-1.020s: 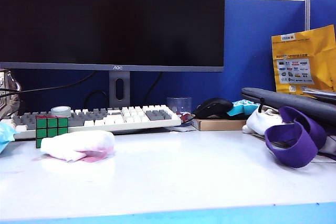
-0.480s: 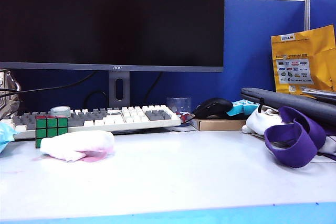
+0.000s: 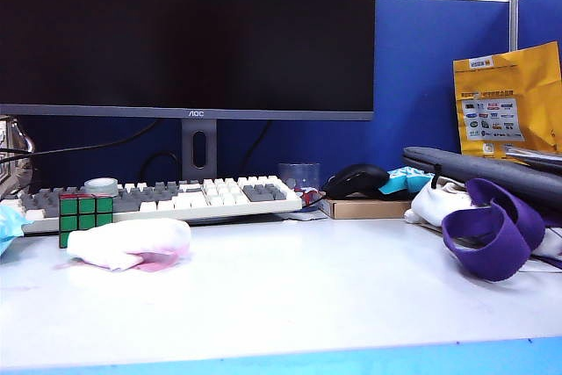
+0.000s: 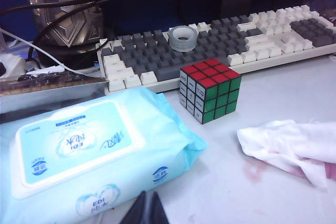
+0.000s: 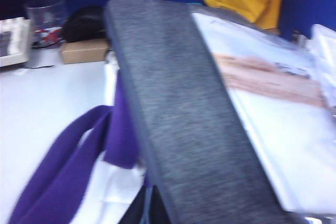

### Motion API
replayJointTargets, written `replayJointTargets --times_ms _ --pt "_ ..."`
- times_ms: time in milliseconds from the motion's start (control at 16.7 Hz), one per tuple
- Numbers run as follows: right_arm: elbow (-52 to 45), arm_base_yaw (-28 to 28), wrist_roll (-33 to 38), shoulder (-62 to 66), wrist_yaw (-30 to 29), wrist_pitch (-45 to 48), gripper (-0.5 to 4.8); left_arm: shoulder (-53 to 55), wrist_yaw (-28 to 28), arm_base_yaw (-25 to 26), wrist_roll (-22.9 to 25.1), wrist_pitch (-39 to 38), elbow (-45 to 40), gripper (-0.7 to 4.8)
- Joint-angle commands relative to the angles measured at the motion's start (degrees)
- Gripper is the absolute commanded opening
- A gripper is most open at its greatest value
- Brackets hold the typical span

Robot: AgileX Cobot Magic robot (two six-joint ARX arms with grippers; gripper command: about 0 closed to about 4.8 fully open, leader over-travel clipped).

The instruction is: Use the wet wipes on the table to wipe the cherry juice off the table, then put the wipes back on the table.

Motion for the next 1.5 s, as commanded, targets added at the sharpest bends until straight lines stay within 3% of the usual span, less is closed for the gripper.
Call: replayJointTargets --times_ms 60,240,360,960,1140,1380,1500 --pt "-0.13 -3.19 -0.22 -1.9 -1.84 0.81 -0.01 -0.17 -0.15 0.04 0.0 -0.76 -0.04 0.23" --pt "-0.13 -5.9 -0.7 -4.17 -9.4 -0.76 -0.01 -0.17 -0.15 0.02 0.0 -0.74 -0.04 0.23" --pt "-0.13 -5.86 -1.66 -4.17 -10.25 -1.92 -0.01 -0.15 -0.13 0.02 -0.02 -0.74 -0.04 0.23" --pt "-0.13 -5.88 -1.6 -4.17 -10.25 -2.25 -0.01 -0.15 -0.17 0.02 0.37 -0.74 -0.04 0.23" --pt "-0.13 -5.88 -1.6 -4.17 -10.25 -2.25 -0.01 -0.15 -0.33 0.04 5.95 -0.74 -0.04 0.23" --pt "-0.13 -5.86 -1.6 -4.17 -10.25 -2.25 -0.01 -0.15 -0.17 0.02 5.95 -0.72 -0.04 0.23" --pt "-0.13 -5.88 -1.6 -4.17 -10.25 -2.25 -0.01 -0.15 0.04 0.02 1.73 -0.7 -0.04 0.23"
